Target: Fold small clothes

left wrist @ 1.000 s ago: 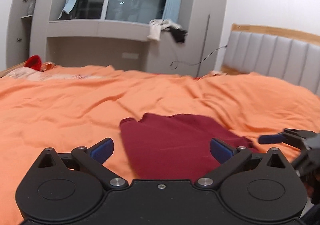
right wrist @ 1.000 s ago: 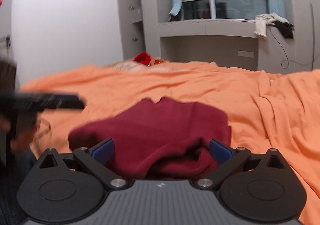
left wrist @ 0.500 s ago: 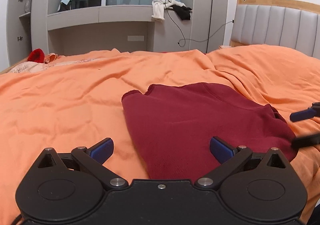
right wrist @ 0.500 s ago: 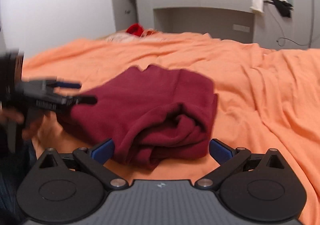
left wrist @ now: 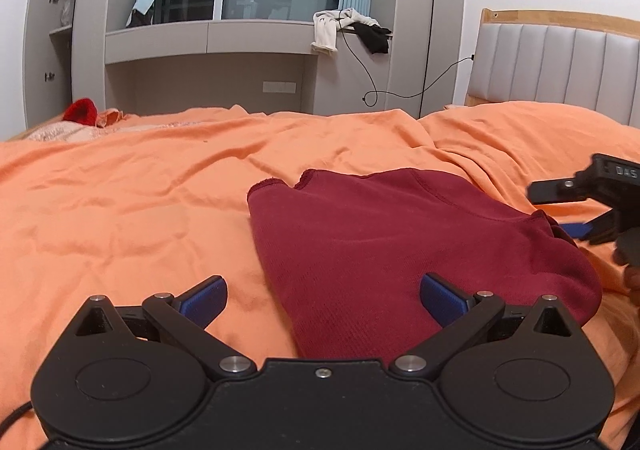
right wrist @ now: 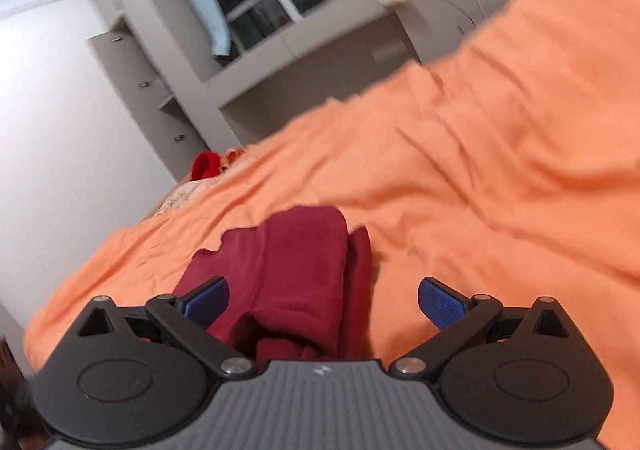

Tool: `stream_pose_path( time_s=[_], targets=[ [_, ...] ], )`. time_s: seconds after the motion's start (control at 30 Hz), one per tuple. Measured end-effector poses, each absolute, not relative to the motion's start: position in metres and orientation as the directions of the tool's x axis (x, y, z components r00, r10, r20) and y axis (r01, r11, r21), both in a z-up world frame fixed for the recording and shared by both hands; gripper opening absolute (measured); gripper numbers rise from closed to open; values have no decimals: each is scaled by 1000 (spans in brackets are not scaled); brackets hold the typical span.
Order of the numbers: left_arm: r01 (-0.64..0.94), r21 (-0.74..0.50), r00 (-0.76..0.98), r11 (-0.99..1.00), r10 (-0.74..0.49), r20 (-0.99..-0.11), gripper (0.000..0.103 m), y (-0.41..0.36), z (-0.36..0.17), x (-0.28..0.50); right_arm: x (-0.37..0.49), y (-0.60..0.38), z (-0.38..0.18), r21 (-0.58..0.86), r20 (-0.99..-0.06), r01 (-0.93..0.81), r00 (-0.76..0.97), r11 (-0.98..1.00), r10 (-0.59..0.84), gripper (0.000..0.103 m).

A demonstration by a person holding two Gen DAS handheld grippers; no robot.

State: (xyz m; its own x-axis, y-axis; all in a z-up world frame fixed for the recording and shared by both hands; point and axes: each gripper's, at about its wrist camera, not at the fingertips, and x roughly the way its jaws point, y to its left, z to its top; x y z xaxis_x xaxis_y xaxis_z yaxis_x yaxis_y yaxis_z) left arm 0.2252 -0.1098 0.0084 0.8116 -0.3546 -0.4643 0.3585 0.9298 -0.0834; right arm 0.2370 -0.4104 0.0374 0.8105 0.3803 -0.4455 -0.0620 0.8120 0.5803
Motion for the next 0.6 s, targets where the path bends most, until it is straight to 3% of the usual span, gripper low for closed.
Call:
stream_pose_path(
  time_s=[0.13,0.27,0.6],
  targets=[
    [360,-105,803,927,-365,-471,103,-107,8,227,257,-404,21,639,-455,-39,786,768,419,98],
    [361,-120,795,925,-372,-479,103,-106,9,229,261,-393,13,598,-487,-36,777,801,399,93],
    [358,-121,793,926,-370,-485,103,-107,9,228,258,-384,11,563,-494,-33,788,825,369,92]
  ],
)
